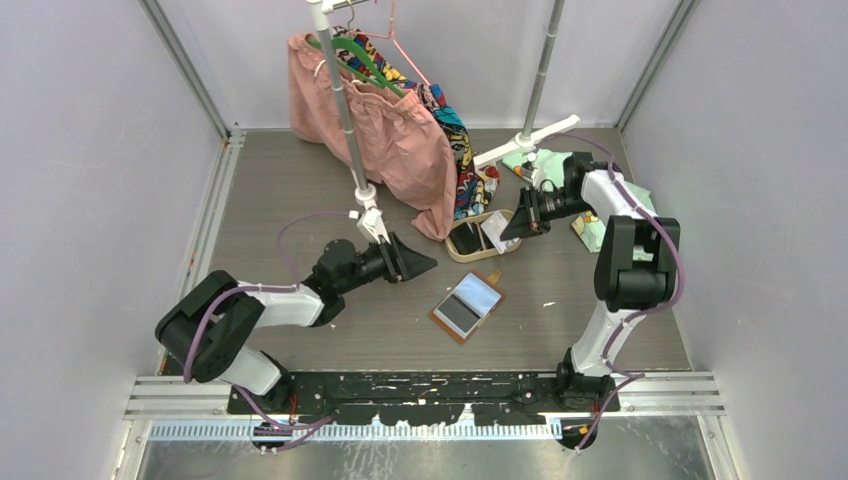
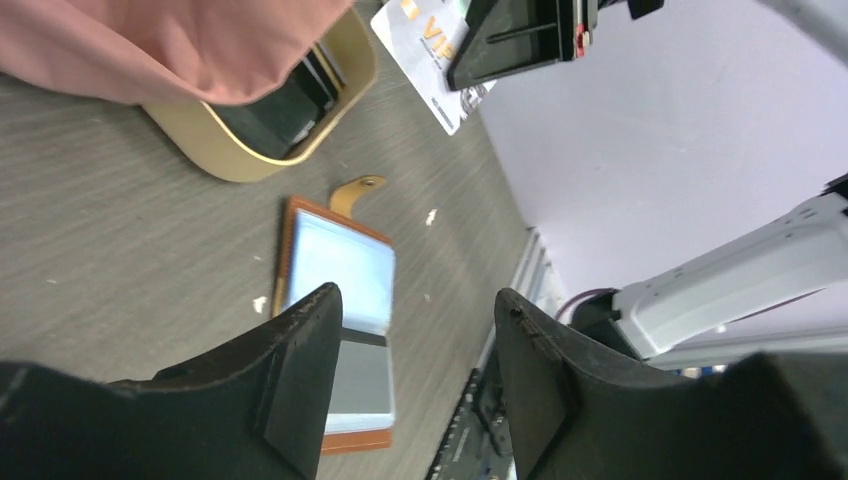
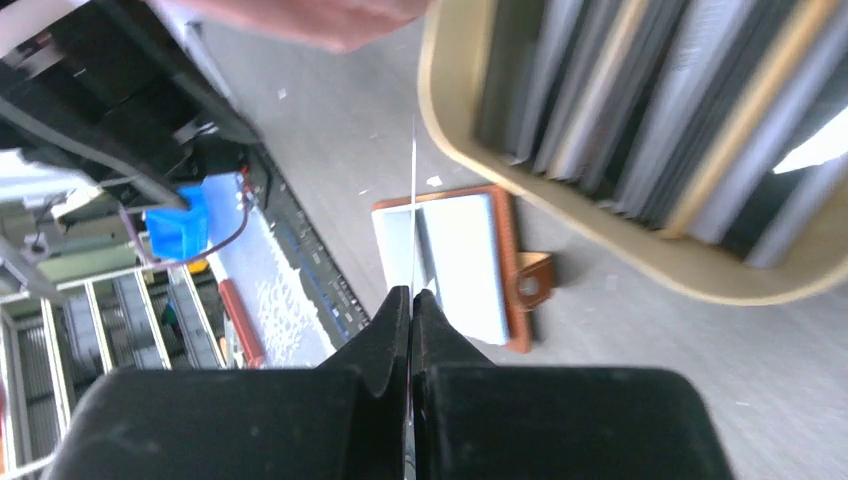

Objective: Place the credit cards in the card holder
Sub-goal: Pick up the credit card from the storage box, then insert the credit card into the card holder.

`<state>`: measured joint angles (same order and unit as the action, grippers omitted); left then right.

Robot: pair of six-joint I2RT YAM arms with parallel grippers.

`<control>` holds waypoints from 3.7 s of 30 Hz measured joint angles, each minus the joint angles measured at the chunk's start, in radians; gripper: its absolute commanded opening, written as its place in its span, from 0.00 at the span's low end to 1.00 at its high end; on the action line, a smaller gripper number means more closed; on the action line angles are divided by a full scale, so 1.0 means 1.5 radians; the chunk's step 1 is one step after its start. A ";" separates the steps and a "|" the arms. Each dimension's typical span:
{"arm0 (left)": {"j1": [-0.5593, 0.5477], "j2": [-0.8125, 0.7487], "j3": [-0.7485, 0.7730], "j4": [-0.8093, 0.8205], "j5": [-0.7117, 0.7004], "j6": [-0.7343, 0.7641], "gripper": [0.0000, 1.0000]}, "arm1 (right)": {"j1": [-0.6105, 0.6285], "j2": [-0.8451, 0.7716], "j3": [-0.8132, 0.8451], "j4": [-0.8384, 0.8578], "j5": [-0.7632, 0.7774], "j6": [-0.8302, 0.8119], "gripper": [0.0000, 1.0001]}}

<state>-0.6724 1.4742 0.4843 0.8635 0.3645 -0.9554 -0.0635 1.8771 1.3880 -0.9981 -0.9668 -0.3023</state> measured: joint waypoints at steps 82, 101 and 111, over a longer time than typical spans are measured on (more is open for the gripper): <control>-0.039 0.053 -0.112 0.222 -0.022 -0.107 0.00 | 0.211 -0.379 -0.302 -0.001 0.169 -0.665 0.38; -0.039 0.183 -0.111 0.282 -0.029 -0.193 0.00 | 0.306 -0.263 -0.397 0.204 0.441 -0.670 0.16; -0.039 0.119 -0.112 0.201 -0.046 -0.196 0.00 | 0.373 -0.280 -0.405 0.126 0.372 -0.723 0.19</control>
<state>-0.7307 1.6531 0.3168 1.1656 0.2955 -1.2491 0.4961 1.4574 0.7811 -0.8089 -0.4088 -1.3861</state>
